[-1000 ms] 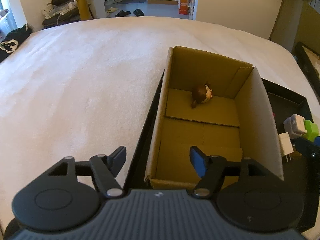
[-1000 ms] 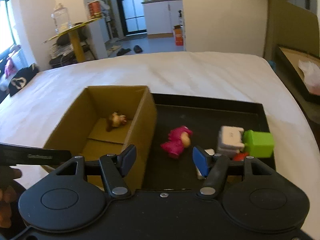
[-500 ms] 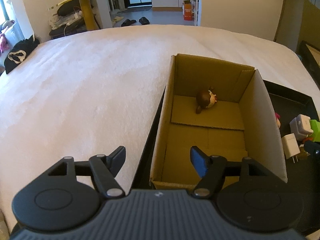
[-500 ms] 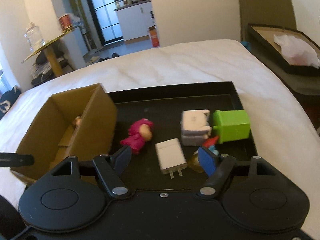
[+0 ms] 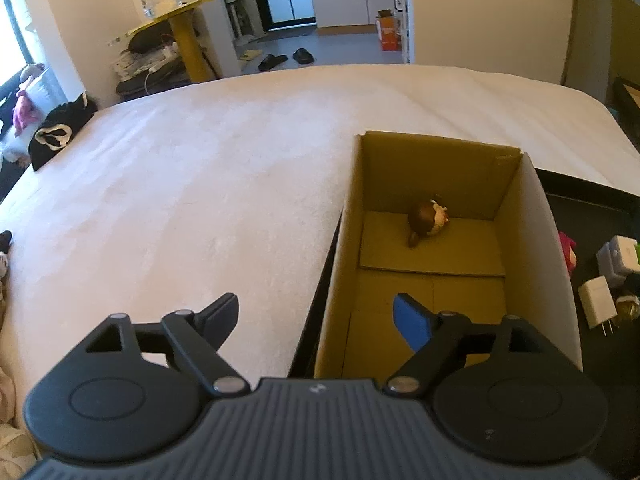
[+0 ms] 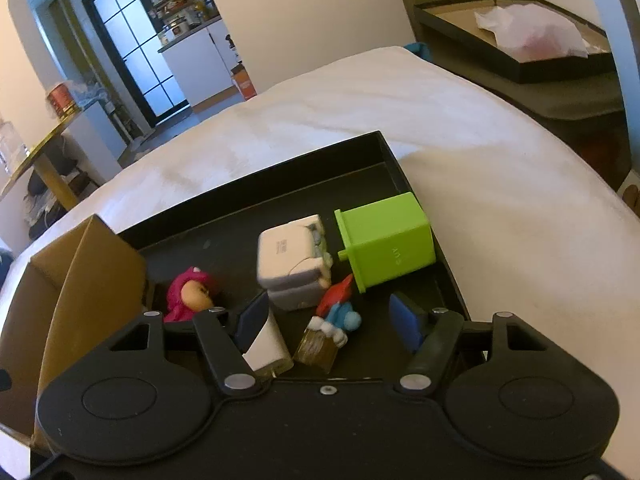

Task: Organize rigid objects
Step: 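Move the right tool back to the small brown figurine on the tray, then grasp the small brown figurine with the right tool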

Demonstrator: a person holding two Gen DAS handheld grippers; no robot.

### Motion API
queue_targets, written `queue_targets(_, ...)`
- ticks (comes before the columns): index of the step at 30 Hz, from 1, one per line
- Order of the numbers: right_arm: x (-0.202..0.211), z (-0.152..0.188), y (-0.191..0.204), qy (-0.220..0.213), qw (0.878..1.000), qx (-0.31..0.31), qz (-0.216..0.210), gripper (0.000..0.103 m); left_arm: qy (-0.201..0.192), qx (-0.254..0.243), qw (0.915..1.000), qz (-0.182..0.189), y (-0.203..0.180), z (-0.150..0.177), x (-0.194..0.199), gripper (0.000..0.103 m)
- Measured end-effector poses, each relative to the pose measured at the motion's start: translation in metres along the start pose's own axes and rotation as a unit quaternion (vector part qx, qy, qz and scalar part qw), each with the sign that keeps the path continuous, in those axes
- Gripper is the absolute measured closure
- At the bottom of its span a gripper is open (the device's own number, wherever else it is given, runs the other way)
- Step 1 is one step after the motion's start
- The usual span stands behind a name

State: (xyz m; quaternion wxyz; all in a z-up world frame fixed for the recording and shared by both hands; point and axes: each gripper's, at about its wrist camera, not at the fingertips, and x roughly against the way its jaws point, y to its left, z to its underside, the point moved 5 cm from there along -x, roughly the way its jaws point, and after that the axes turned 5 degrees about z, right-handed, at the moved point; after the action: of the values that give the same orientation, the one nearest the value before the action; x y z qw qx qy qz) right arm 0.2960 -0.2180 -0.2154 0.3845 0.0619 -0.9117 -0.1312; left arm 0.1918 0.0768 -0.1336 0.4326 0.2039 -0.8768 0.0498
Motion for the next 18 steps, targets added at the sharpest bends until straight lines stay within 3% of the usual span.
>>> queue_targets(7,-0.011,0.006,0.003,0.023,1.000,0.002,-0.004,0.038,0.007,-0.001,1.0000,-0.001,-0.003,-0.001,-0.004,0.019)
queue_targets(10,-0.009,0.014,0.009,0.029,0.999,0.030,0.004,0.041,0.012,0.006,0.9999,0.010,-0.005,0.001,-0.005,0.019)
queue_targets(12,-0.006,0.014,0.010,0.039,0.999,0.027,-0.011,0.054,0.013,0.006,0.9999,0.005,-0.005,0.002,-0.004,0.019)
queue_targets(13,-0.004,0.014,0.009,0.042,0.999,0.025,-0.009,0.068,0.014,0.006,0.9999,0.006,-0.005,0.002,-0.004,0.019)
queue_targets(15,-0.002,0.014,0.008,0.050,0.998,0.027,-0.009,0.082,0.017,0.009,0.9998,0.009,-0.005,0.002,-0.003,0.019)
queue_targets(18,0.003,0.015,0.006,0.049,0.998,0.025,-0.013,0.081,0.014,0.005,0.9998,0.011,-0.006,0.000,0.002,0.019)
